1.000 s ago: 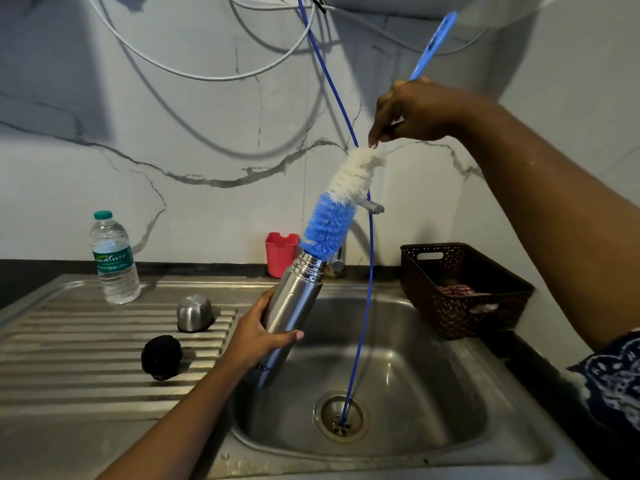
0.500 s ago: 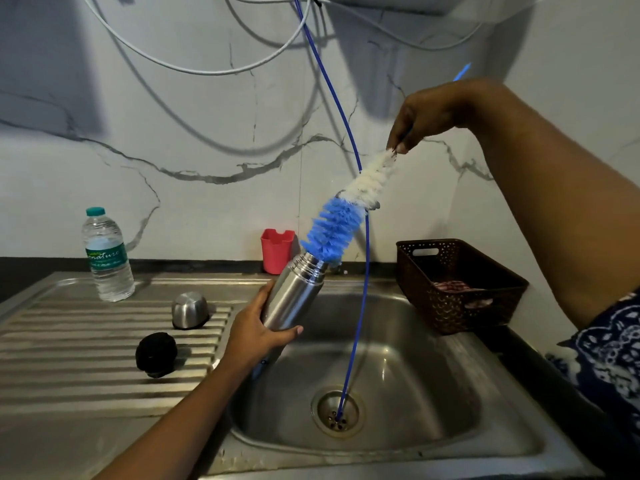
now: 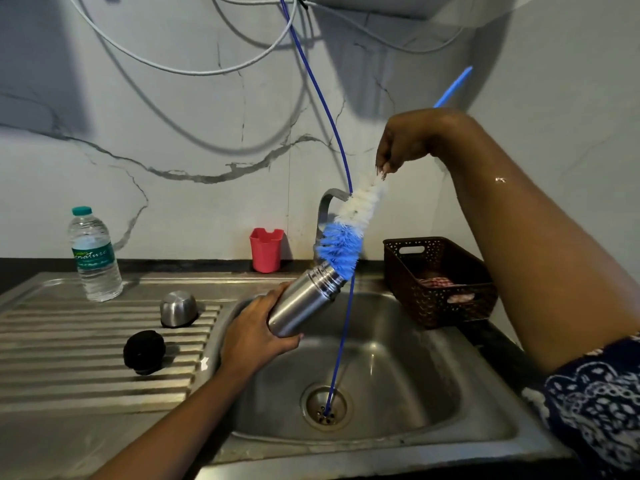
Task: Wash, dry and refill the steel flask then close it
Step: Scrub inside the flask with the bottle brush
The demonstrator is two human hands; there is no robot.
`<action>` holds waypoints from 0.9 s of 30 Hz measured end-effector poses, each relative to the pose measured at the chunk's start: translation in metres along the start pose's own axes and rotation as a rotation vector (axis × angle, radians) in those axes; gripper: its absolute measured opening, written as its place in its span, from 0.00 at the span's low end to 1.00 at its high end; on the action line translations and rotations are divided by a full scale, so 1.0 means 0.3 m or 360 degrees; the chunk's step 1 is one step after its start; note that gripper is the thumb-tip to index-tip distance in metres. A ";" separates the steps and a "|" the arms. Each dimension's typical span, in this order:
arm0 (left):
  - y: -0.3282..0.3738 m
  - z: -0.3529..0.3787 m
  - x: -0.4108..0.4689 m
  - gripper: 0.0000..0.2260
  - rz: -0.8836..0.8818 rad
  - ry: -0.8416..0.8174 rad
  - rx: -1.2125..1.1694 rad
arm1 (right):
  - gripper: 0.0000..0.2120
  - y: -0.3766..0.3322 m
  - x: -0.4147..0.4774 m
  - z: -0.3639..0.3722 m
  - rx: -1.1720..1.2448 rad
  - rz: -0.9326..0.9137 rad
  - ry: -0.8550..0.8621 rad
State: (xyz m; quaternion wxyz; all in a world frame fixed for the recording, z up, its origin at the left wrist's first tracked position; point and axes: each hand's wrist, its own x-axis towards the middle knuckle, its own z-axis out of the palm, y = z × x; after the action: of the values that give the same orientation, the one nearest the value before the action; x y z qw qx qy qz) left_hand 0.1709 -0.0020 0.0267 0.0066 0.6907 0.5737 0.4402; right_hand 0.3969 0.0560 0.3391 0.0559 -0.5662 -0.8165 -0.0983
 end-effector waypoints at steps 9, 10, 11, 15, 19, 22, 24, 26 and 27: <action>-0.010 -0.078 0.036 0.44 -0.0035 0.0100 -0.0037 | 0.10 -0.012 -0.078 0.146 0.0191 -0.0097 -0.0049; -0.009 -0.083 0.038 0.44 -0.0018 0.0115 -0.0022 | 0.09 -0.055 -0.079 0.162 0.0146 -0.0147 -0.0016; -0.003 -0.087 0.039 0.44 -0.0034 0.0123 -0.0033 | 0.09 -0.097 -0.083 0.182 0.0116 -0.0171 0.0010; -0.011 -0.109 0.045 0.45 0.0068 0.0127 0.0172 | 0.08 -0.209 -0.099 0.312 0.0198 -0.0187 0.0037; -0.019 -0.132 0.051 0.44 0.0083 0.0092 0.0344 | 0.08 -0.259 -0.133 0.448 0.0502 -0.0303 0.0017; -0.017 -0.139 0.053 0.43 0.0047 0.0057 0.0427 | 0.06 -0.187 -0.137 0.445 0.0785 -0.0232 0.0287; -0.023 -0.146 0.057 0.44 0.0013 0.0070 0.0380 | 0.09 -0.127 -0.127 0.433 0.0480 -0.0258 0.0549; -0.026 -0.145 0.060 0.44 0.0017 0.0063 0.0335 | 0.13 -0.106 -0.120 0.445 0.0047 -0.0398 0.0535; -0.025 -0.146 0.061 0.44 0.0023 0.0063 0.0332 | 0.13 -0.108 -0.112 0.455 -0.0036 -0.0447 0.0499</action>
State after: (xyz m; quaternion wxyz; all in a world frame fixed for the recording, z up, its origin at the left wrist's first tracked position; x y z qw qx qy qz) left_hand 0.1373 -0.0065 0.0606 -0.0798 0.6829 0.6114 0.3918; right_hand 0.3812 0.0449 0.1961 0.1617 -0.4253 -0.8675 -0.2012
